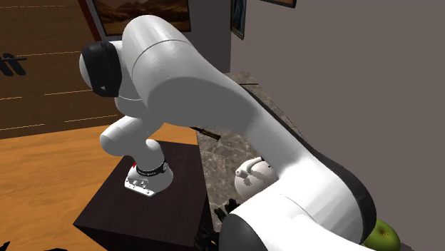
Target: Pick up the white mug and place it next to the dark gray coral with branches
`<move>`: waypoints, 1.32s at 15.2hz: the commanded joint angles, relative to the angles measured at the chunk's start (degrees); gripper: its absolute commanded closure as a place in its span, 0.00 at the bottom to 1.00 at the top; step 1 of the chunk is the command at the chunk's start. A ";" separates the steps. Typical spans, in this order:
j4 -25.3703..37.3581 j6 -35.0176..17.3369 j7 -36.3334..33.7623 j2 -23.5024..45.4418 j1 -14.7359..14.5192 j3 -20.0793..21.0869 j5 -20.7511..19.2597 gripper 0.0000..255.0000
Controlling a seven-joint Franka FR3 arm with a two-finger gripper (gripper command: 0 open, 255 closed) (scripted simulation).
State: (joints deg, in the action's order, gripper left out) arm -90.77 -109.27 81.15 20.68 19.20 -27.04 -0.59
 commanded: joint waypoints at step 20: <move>-8.75 -13.96 -0.30 5.63 0.73 1.27 2.17 1.00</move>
State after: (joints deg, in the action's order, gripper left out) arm -99.12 -122.58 80.77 26.09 19.84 -25.81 1.48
